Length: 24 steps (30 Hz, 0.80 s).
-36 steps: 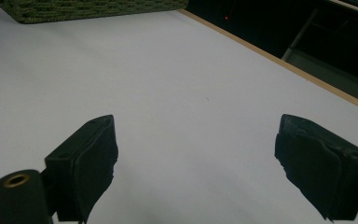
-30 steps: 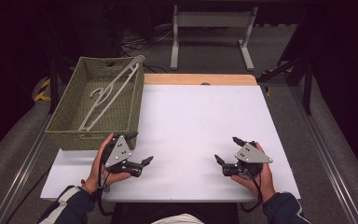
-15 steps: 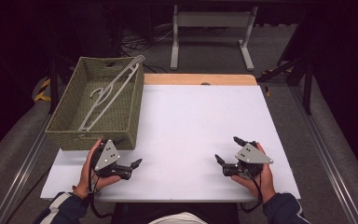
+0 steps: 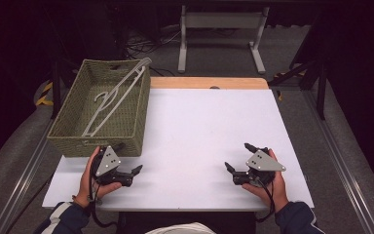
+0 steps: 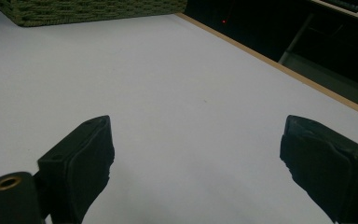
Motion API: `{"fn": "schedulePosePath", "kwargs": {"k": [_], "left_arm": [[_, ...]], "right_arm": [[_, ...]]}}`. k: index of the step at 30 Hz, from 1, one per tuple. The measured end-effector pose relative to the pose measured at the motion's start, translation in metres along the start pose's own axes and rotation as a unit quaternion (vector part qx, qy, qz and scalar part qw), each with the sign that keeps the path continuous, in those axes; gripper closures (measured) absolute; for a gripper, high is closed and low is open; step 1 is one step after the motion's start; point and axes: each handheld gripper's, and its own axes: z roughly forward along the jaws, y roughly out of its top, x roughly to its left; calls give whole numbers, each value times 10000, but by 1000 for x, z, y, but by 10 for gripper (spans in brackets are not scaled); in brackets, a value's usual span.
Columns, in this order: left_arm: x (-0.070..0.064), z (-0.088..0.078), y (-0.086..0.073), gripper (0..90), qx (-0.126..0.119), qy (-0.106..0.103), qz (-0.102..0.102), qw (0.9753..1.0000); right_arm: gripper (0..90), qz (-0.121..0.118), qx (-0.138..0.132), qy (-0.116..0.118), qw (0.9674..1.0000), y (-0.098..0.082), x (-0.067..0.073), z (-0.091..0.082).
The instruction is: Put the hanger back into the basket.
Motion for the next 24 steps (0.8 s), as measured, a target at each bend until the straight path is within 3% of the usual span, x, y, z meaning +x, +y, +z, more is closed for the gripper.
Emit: {"fn": "schedulePosePath", "kwargs": {"k": [13,24], "left_arm": [[-1,-6,2,57,-177,-36,-21,9998],[-1,-5,2,57,-164,-59,-8,9998]], "right_arm": [[104,-45,26,-4,10000,0,1,0],[106,-74,62,5,10000,0,2,2]]}}
